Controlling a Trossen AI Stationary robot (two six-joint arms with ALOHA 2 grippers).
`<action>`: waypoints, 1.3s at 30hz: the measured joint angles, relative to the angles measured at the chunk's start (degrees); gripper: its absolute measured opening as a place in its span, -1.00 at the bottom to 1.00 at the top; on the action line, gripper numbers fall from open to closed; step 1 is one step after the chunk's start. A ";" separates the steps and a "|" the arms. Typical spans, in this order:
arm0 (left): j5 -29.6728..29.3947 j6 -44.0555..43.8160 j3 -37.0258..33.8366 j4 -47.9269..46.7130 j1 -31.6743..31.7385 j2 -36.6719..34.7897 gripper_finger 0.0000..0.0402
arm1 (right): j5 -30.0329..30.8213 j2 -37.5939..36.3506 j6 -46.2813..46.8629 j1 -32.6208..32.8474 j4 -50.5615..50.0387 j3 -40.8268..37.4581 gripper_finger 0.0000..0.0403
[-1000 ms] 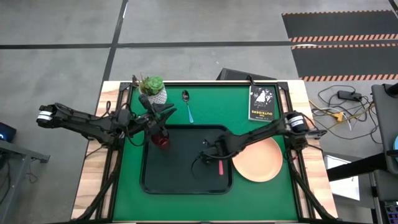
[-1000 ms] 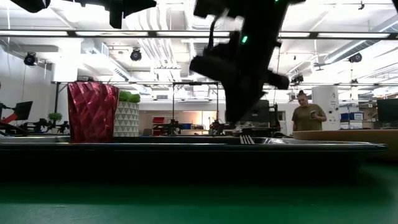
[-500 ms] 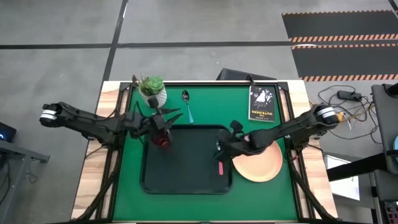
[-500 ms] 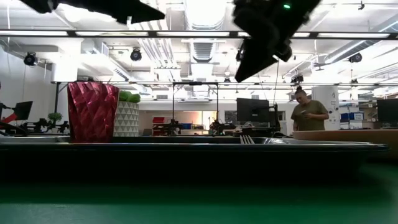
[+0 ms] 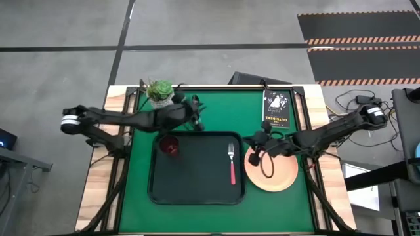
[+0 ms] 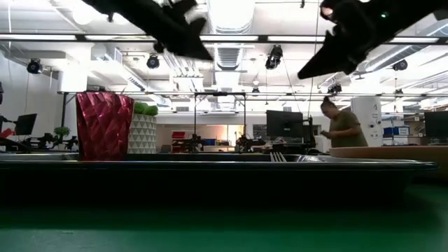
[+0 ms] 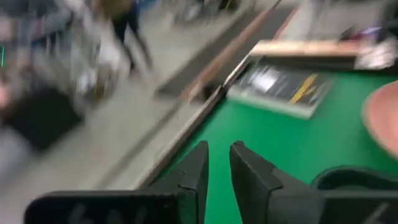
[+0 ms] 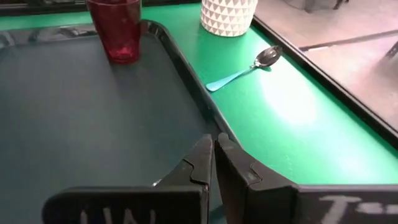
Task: Pick and place plate/cup/fork/spoon on tray
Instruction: Put the light blue spoon on the black tray to the left of the pink fork
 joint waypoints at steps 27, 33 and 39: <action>4.90 -43.96 14.97 -31.18 11.61 26.33 -1.00 | -6.03 -16.02 -17.64 -0.02 -6.22 -1.65 -0.96; 5.23 -46.68 14.64 -30.93 12.23 28.14 -0.97 | -6.03 -18.42 -17.65 -0.02 -7.57 -1.75 -0.96; 4.26 -50.68 14.66 -30.45 12.64 29.53 -0.70 | -6.07 -19.29 -17.77 -0.02 -8.38 -1.89 -0.96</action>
